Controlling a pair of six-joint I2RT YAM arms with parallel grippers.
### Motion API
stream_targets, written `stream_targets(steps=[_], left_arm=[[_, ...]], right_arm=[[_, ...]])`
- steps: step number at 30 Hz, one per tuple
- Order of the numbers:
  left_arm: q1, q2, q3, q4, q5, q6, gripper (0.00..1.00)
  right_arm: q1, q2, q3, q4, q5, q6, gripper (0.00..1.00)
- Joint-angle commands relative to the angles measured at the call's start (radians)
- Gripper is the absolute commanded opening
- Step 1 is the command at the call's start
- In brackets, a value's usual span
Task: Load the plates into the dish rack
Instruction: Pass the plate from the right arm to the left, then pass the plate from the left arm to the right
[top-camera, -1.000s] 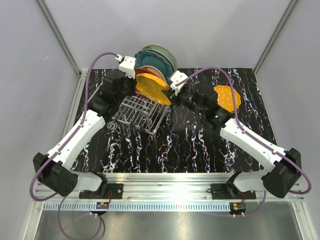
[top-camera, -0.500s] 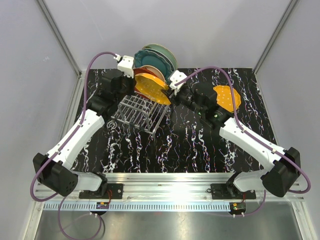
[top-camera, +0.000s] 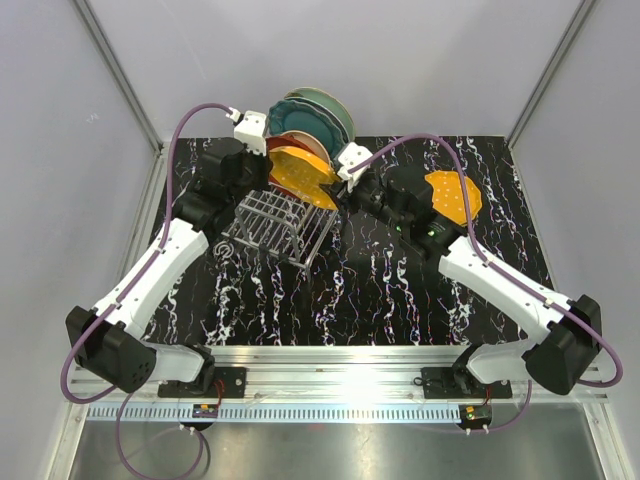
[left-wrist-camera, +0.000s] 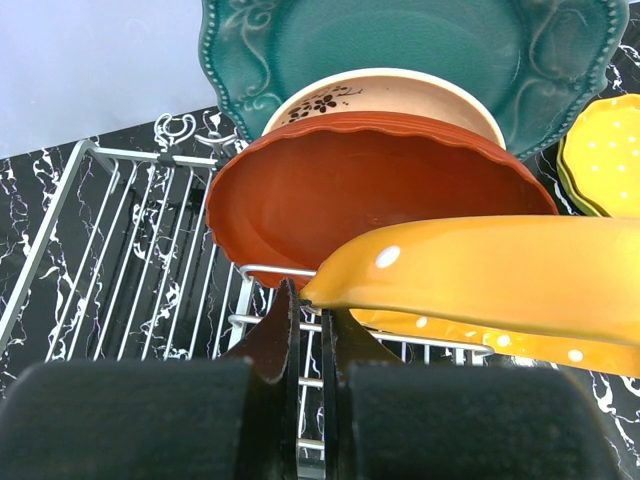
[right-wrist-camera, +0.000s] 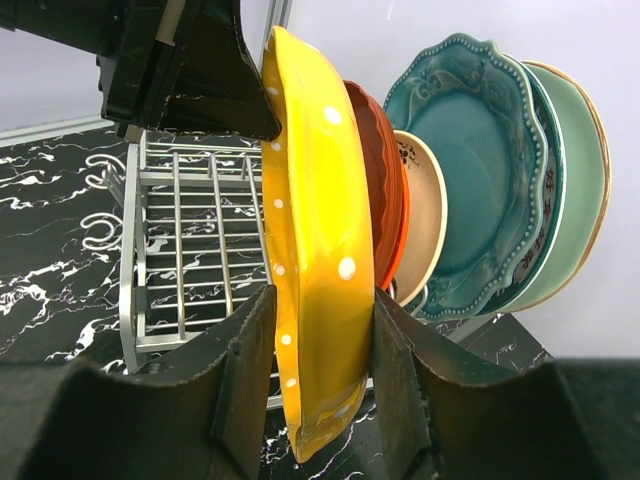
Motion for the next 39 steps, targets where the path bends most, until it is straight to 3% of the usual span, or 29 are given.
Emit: stream_targets(steps=[1, 11, 15, 19, 25, 28, 32, 39], left_arm=[[0.009, 0.025, 0.017, 0.13, 0.004, -0.029, 0.0], [0.02, 0.034, 0.015, 0.122, 0.004, -0.045, 0.0], [0.024, 0.034, 0.017, 0.121, 0.01, -0.049, 0.0], [0.026, 0.036, 0.017, 0.121, 0.01, -0.052, 0.0], [0.029, 0.039, 0.015, 0.118, 0.013, -0.052, 0.0], [0.032, 0.041, 0.015, 0.118, 0.016, -0.055, 0.0], [0.033, 0.041, 0.017, 0.118, 0.02, -0.058, 0.0], [0.033, 0.047, 0.027, 0.119, 0.041, -0.063, 0.0]], right_arm=[[0.048, -0.047, -0.008, 0.002, -0.055, 0.025, 0.47], [0.048, -0.088, -0.069, -0.011, 0.019, 0.057, 0.48], [0.048, -0.067, -0.058, -0.008, 0.027, 0.053, 0.42], [0.048, -0.048, -0.014, -0.024, 0.031, 0.044, 0.5], [0.048, -0.058, -0.026, -0.031, 0.05, 0.042, 0.54], [0.048, -0.055, -0.031, -0.024, 0.051, 0.05, 0.45], [0.048, -0.045, -0.011, -0.013, 0.05, 0.047, 0.27], [0.048, -0.009, 0.057, -0.015, 0.047, 0.028, 0.18]])
